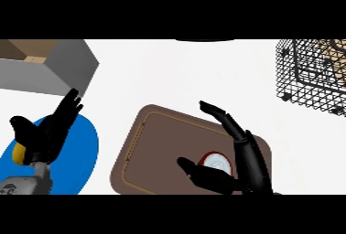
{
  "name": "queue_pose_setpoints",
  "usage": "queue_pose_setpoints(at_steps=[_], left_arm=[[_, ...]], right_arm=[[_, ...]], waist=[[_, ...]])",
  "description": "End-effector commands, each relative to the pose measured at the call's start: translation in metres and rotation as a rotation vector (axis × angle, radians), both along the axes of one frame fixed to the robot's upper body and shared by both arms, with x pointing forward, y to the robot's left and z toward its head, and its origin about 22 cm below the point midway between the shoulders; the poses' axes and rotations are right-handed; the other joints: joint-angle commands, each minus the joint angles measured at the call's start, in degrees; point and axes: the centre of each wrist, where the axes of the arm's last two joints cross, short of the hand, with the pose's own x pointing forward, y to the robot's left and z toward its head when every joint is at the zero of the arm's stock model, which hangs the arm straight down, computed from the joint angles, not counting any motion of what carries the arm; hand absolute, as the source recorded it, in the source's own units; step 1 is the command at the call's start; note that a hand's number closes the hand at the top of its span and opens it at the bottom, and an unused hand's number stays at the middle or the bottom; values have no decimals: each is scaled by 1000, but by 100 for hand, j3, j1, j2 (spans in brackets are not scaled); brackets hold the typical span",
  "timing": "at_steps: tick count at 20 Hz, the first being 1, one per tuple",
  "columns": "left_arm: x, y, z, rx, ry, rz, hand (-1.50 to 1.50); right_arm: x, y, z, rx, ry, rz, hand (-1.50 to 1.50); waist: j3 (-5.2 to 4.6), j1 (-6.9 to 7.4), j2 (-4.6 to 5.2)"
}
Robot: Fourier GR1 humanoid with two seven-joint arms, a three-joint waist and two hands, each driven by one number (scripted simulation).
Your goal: Pick the can from the tray and place it in the tiered basket
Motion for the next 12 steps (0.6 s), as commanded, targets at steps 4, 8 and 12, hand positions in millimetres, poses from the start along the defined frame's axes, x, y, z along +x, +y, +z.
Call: queue_pose_setpoints(at_steps=[4, 8, 12], left_arm=[[-10, 0, -1, -26, 6, -15, 0], [-8, 7, 6, -9, -1, 12, 0], [-2, 4, 8, -16, -5, -3, 0]], right_arm=[[-17, -33, 36, -459, -64, -77, -150], [-32, -42, 53, -767, 49, -21, -150], [-45, -38, 61, -1009, 236, 127, -150]], waist=[[-28, -89, -38], [-42, -101, -62], [-44, -18, 13]])
